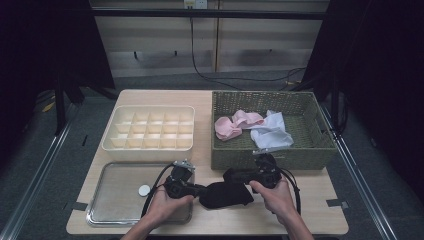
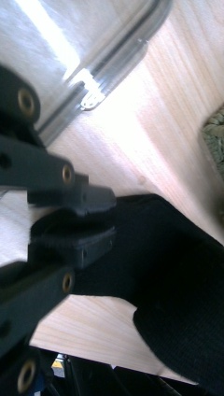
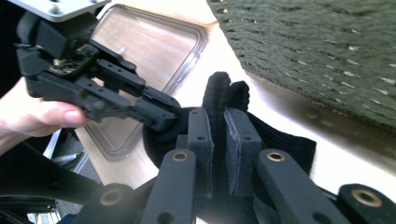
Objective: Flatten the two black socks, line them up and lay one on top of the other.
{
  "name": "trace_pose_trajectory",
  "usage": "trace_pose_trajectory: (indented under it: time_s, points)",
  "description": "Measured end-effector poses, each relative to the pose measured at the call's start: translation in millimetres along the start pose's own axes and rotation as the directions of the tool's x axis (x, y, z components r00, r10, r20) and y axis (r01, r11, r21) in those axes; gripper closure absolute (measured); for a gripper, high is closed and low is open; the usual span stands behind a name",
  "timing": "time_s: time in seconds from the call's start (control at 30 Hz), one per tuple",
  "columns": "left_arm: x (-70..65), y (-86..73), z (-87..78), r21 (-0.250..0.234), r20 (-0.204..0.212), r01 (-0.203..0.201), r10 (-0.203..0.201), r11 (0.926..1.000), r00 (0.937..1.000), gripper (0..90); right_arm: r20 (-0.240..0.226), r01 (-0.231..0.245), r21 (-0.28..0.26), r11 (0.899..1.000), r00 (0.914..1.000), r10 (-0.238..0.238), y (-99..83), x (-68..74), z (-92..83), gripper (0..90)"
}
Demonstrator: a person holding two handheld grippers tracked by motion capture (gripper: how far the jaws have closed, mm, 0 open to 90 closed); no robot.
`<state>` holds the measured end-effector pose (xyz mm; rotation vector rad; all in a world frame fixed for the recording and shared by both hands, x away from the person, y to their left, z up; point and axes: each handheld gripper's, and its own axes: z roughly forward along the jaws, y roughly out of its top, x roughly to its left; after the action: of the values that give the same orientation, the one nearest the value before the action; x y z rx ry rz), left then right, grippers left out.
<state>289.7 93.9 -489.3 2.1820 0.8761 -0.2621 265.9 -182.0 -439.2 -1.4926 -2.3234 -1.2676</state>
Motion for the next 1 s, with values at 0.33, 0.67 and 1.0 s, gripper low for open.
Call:
trace_pose_trajectory:
  time_s: [0.33, 0.67, 1.0]
  points:
    - [-5.8, 8.0, 12.9, -0.024, 0.046, -0.009, 0.01, 0.9997, 0.9989, 85.7, -0.008, 0.027, 0.04, 0.999, 0.9996, -0.027, 2.6, 11.3, 18.2, 80.2]
    - [-4.4, 4.3, 2.6, -0.032, 0.061, -0.006, 0.008, 0.9995, 0.9981, 76.5, -0.032, 0.008, 0.051, 0.999, 0.9995, -0.006, -2.3, 9.0, 30.6, 67.0]
    - [-1.5, 0.6, -15.0, -0.062, 0.088, 0.013, -0.008, 0.998, 0.9961, 63.7, -0.013, 0.017, 0.071, 0.997, 0.9998, -0.016, -9.5, 7.6, 26.6, 60.6]
